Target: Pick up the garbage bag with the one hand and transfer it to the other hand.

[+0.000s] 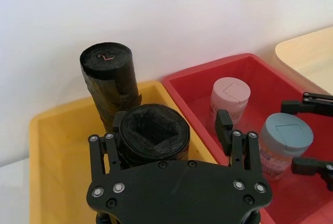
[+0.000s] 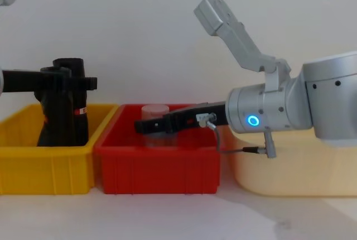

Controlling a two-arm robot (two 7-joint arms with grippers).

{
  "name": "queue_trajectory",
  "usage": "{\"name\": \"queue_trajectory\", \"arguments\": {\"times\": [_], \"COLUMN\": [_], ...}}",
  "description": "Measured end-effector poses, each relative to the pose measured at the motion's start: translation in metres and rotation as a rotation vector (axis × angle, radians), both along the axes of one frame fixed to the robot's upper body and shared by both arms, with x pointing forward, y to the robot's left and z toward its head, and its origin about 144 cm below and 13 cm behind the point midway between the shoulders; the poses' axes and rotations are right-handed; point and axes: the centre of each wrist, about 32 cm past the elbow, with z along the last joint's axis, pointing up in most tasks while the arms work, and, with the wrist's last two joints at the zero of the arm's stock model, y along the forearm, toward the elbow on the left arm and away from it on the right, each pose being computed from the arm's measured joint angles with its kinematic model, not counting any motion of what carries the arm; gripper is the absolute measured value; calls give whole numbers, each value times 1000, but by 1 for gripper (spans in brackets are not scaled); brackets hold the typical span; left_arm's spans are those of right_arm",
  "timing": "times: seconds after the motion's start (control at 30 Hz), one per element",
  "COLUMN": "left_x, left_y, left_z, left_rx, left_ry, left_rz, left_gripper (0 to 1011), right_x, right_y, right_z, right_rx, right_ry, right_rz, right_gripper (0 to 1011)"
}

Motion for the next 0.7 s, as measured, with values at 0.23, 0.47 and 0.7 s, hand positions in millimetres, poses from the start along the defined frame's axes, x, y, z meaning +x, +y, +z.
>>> {"name": "queue_trajectory", "arguments": {"times": [0.23, 0.47, 0.7], "left_x": [0, 0, 0], "left_y": [0, 0, 0], "left_z": [0, 0, 0], "left_rx": [0, 0, 0], "left_ry": [0, 0, 0], "left_rz": [0, 0, 0], "left_gripper": [1001, 1001, 1001], "right_x": [1, 2, 2], "right_y": [1, 1, 2], "right_z": [-2, -3, -3], "right_rx": [-4, -5, -6], "right_ry": [3, 5, 6], "right_rz": [0, 1, 2], "right_gripper": [1001, 929, 745]}}
